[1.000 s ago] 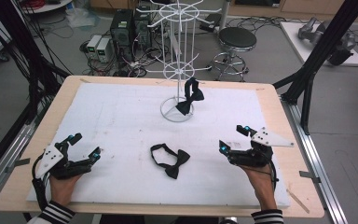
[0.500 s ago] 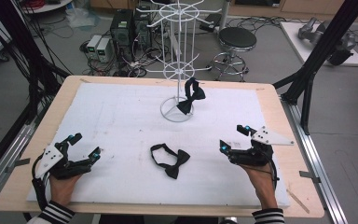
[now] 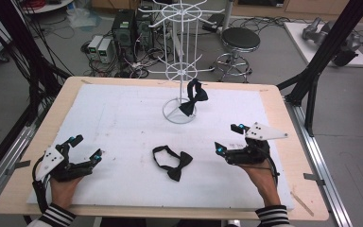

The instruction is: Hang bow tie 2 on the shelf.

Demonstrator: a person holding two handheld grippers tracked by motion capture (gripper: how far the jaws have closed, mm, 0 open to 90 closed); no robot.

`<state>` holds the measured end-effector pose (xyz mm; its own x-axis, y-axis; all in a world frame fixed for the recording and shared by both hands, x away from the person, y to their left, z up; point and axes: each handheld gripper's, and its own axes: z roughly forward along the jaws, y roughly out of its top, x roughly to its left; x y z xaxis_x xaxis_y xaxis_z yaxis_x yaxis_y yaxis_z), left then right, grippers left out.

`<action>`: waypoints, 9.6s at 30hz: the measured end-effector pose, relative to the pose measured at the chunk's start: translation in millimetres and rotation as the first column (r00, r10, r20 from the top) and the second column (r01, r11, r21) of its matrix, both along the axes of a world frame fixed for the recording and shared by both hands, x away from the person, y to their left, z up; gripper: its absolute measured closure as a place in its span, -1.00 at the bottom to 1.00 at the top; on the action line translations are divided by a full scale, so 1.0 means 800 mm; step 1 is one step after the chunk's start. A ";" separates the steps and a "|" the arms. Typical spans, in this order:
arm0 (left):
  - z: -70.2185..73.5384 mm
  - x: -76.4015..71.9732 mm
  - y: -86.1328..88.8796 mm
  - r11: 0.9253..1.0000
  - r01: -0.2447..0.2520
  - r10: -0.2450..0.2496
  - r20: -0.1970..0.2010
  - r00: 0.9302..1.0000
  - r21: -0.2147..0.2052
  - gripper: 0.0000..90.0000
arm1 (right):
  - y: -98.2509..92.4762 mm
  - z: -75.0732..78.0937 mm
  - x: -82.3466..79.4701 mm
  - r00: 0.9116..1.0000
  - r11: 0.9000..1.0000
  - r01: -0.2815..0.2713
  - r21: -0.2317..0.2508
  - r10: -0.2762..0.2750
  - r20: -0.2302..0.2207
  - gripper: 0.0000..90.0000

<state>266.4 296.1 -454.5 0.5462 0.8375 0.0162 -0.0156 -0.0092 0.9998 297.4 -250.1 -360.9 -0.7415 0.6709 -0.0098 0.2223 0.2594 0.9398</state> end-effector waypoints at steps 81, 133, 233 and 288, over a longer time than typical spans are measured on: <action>0.000 0.000 0.000 1.000 0.003 -0.003 0.001 1.000 -0.011 -0.74 | 0.169 -0.054 0.066 0.781 0.594 -0.623 -0.509 0.512 -0.358 -0.60; 0.000 0.000 0.001 1.000 0.003 -0.003 0.002 1.000 -0.012 -0.74 | 0.167 -0.049 0.064 0.741 0.533 -0.670 -0.517 0.529 -0.414 0.68; 0.000 0.000 0.000 1.000 0.001 -0.001 0.003 1.000 -0.008 -0.74 | 0.083 0.064 0.069 0.970 0.986 -0.156 0.063 0.141 0.196 0.68; 0.000 0.000 0.000 1.000 0.002 -0.002 0.003 1.000 -0.013 -0.74 | 0.138 0.027 0.101 0.997 0.996 -0.079 -0.041 0.080 0.011 -0.41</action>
<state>266.3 296.5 -454.9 0.5476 0.8367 0.0071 -0.0188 0.0038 0.9998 378.0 -139.8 -339.6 -0.7922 0.6086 -0.0459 0.1873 0.3140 0.9308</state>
